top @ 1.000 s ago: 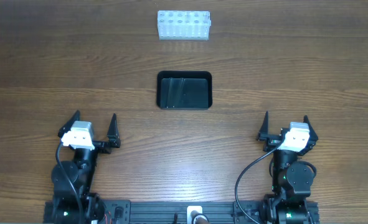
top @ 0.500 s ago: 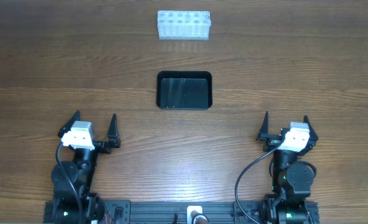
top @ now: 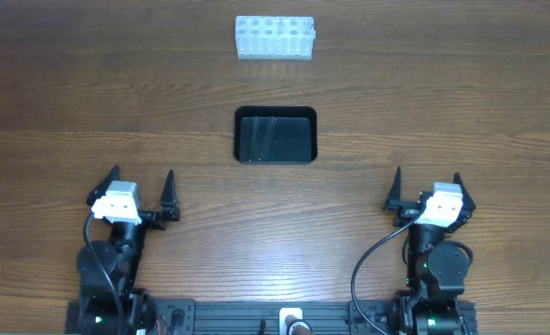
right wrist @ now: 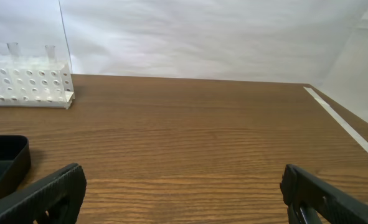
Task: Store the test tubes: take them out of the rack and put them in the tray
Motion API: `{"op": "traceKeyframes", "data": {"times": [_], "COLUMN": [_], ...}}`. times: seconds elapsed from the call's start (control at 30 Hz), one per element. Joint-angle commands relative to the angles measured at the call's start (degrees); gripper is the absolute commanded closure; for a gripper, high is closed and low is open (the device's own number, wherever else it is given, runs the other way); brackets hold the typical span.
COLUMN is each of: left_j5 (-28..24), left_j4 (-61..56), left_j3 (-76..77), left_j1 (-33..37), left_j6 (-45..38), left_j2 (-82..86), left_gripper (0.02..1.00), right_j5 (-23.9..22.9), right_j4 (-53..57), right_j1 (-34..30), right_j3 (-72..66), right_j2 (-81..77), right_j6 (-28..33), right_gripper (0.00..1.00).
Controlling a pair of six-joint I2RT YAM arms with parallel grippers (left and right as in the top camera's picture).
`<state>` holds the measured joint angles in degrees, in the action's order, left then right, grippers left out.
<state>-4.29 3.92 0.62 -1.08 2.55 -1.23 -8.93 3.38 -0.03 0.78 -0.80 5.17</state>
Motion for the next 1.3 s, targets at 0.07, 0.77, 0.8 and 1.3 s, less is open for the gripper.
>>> {"op": "traceKeyframes", "data": {"times": [0.07,0.77,0.8,1.3], "left_j5": [-0.17,-0.17,-0.20,-0.17], "left_j4": [0.20,0.22,0.20,0.22], "left_j3": [-0.28,-0.28,-0.28,-0.28], "left_j1": [0.35,0.35,0.35,0.35], "left_j6": [-1.03,-1.05,-1.05,-1.05], "left_j2": [0.52,0.52,0.52,0.52], "left_gripper": [0.018,0.018,0.018,0.018], "right_j5": [0.11,15.28,16.63,15.08], "right_j4": [0.02,-20.04,-20.46,-8.96], "right_j1": [-0.31,-0.22,0.00,19.71], "right_j3": [-0.48,13.38,16.20,58.21], "right_j2": [0.52,-33.88,-38.75,-90.62], "right_j6": [0.24,-6.93,-6.95,-6.84], "right_gripper": [0.009,0.007,0.009,0.009]}}
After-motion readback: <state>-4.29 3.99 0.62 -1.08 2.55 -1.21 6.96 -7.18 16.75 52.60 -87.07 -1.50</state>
